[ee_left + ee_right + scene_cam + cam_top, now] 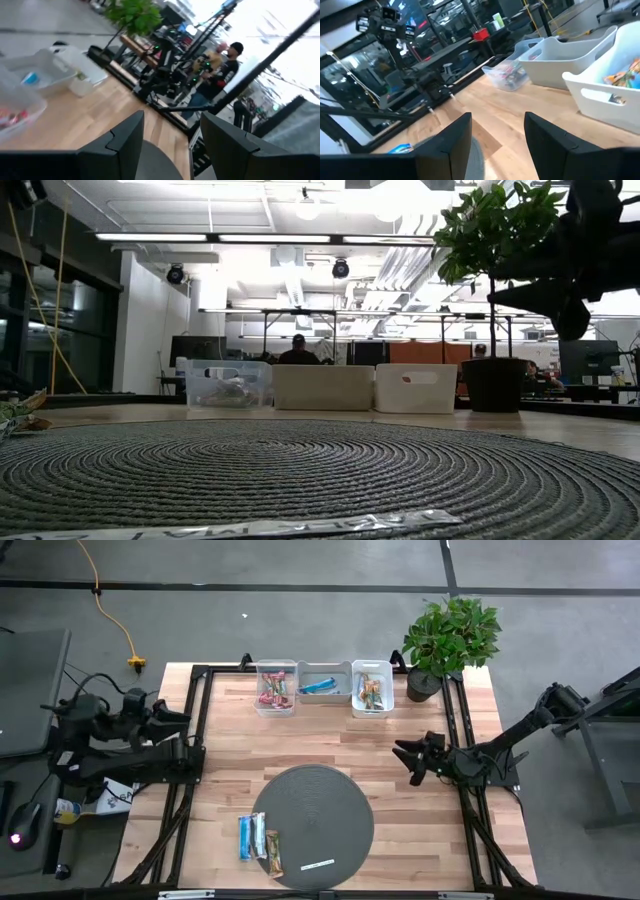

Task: Pick and place Granola Bars by type
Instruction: Put the blue granola bar into the gray bin

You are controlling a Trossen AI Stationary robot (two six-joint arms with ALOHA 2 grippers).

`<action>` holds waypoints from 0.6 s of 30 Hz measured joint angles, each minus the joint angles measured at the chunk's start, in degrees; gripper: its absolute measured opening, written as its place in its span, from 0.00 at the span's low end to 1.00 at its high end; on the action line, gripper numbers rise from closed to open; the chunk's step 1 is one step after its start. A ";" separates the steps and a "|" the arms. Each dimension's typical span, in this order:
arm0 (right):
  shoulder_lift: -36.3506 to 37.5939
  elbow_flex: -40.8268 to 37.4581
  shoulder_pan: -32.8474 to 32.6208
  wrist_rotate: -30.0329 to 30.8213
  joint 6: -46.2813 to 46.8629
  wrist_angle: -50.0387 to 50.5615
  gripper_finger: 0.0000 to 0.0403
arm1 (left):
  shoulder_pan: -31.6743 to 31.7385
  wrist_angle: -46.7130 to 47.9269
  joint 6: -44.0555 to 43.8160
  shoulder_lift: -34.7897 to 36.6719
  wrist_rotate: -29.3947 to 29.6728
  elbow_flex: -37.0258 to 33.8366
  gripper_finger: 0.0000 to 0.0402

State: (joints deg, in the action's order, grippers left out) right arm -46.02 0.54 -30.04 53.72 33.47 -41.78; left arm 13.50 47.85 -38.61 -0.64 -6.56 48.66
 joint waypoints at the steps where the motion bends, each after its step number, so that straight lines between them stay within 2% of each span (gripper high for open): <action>1: 0.00 0.00 0.00 0.09 -0.85 0.00 0.41 | 0.00 0.96 -0.86 0.00 0.56 0.30 0.48; 4: 0.00 0.00 0.00 0.53 -4.87 0.26 0.41 | 0.00 2.07 -3.38 -0.59 1.58 0.44 0.48; 7: -0.02 -0.02 0.00 1.30 -10.38 0.68 0.41 | 0.02 2.07 -3.87 -4.08 0.91 0.46 0.48; 14: -0.02 -0.02 0.00 3.07 -11.37 0.61 0.41 | 0.00 -1.60 -6.66 -19.52 -10.38 0.44 0.48; 18: -0.02 -0.02 0.00 3.08 -11.27 0.59 0.41 | -0.05 -4.50 -9.07 -26.15 -12.73 0.40 0.48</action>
State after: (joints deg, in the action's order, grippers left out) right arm -46.04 0.51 -30.04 56.80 22.20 -41.19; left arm 13.45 43.34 -47.68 -26.80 -19.29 49.06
